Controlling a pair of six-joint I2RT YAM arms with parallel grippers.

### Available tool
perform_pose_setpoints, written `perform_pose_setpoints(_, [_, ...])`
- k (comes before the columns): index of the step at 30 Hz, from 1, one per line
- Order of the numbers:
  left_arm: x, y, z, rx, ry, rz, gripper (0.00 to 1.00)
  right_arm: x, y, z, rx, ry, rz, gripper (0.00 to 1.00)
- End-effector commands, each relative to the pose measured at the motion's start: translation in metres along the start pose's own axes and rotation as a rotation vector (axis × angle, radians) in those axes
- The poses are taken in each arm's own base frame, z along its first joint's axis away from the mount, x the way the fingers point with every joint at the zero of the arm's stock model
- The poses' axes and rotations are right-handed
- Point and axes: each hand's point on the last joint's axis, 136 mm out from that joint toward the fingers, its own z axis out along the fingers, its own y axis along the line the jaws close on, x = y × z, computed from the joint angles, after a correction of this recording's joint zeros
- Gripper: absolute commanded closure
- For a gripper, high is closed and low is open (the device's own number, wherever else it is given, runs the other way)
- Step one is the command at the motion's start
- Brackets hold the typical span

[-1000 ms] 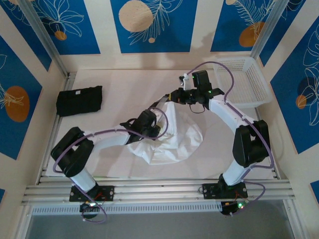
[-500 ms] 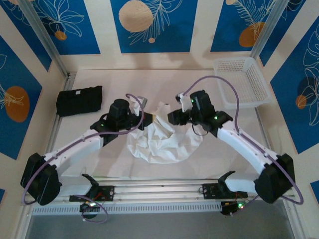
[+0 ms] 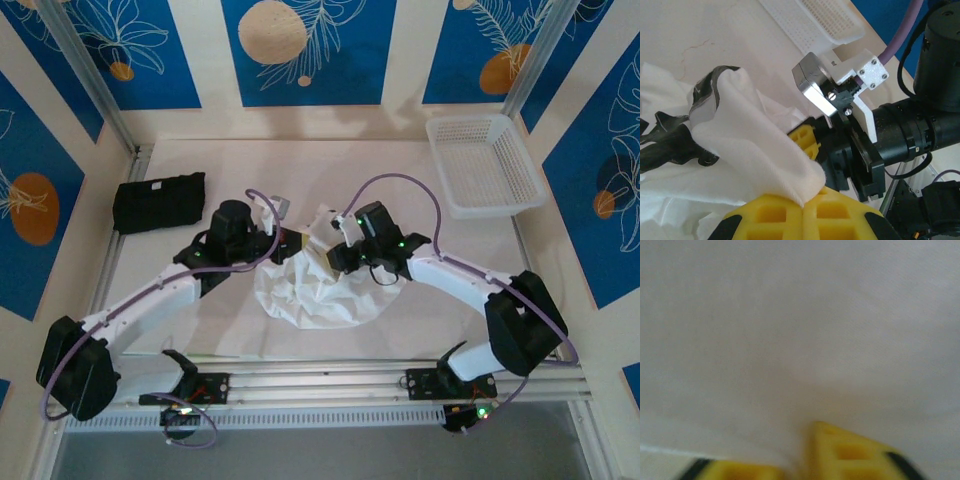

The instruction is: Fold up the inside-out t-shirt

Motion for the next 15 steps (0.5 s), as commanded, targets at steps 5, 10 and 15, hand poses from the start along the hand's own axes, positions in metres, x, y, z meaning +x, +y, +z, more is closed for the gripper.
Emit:
perform_pose_setpoints(5, [0.004, 0.079, -0.022, -0.429, -0.031, 0.040, 0.92, -0.048, 0.070, -0.077, -0.488, -0.170, 0.053, 1.00])
perform_pose_setpoints(10, [0.014, 0.095, -0.028, -0.542, 0.036, 0.048, 0.69, -0.059, 0.083, -0.093, -0.557, -0.208, 0.103, 1.00])
perform_pose_setpoints(15, [0.022, 0.039, -0.040, -0.408, -0.055, 0.081, 0.51, -0.065, 0.082, -0.092, -0.569, -0.243, 0.141, 1.00])
